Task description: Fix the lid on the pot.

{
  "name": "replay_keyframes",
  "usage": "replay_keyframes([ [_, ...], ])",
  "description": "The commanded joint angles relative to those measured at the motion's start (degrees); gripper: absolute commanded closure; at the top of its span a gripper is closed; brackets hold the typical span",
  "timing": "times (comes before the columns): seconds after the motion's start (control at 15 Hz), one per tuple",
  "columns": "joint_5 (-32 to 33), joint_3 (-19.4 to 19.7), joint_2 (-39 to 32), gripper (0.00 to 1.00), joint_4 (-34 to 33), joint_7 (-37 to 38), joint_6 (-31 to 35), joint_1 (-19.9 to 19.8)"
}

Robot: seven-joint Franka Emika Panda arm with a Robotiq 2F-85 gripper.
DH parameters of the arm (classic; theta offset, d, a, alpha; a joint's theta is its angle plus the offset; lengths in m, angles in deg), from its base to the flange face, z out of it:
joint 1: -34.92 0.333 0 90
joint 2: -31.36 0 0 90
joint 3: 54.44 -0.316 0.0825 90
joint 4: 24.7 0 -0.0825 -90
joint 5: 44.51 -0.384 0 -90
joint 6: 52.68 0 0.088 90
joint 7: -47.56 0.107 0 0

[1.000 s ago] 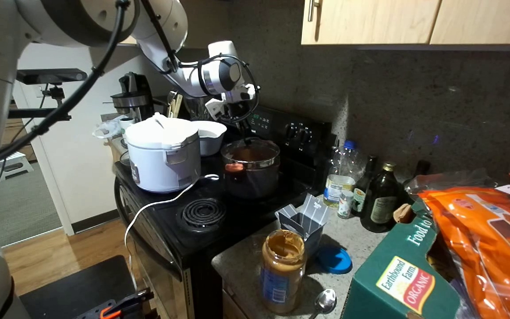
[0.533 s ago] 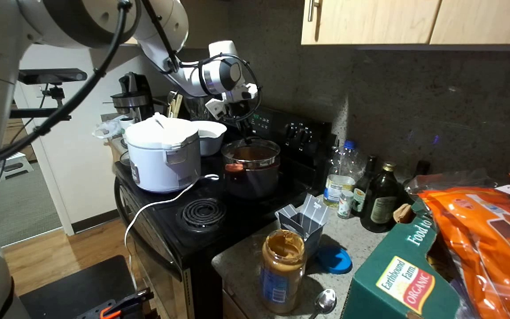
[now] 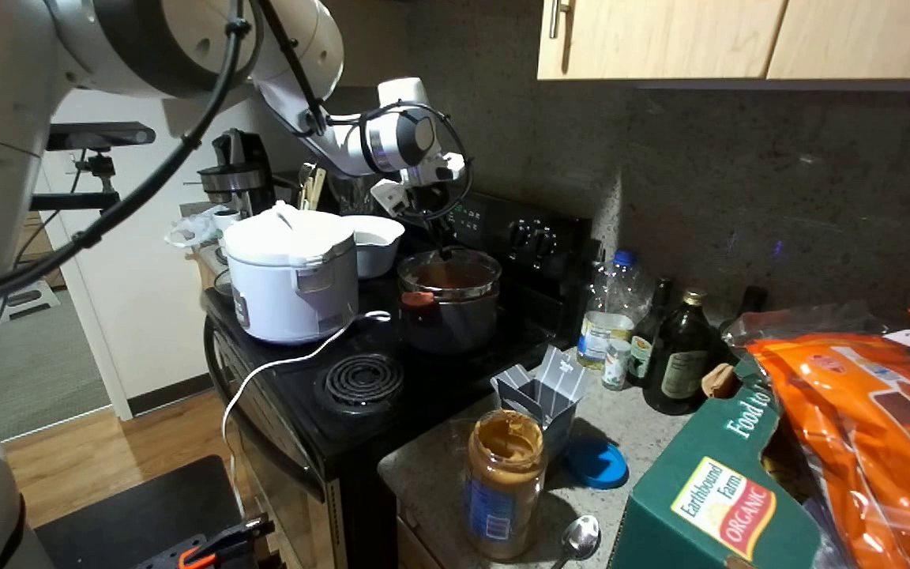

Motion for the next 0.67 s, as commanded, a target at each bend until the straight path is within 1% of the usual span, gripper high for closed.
replay_keyframes([
  [0.0, -1.25, -0.62, -0.33, 0.93, -1.67, -1.79, -1.03, -0.78],
  [0.33, -0.88, -0.23, 0.39, 0.93, -0.97, -1.05, -1.2, -0.64],
  [0.6, -0.63, 0.02, -0.09, 0.93, -1.63, -0.73, -2.15, -0.54],
])
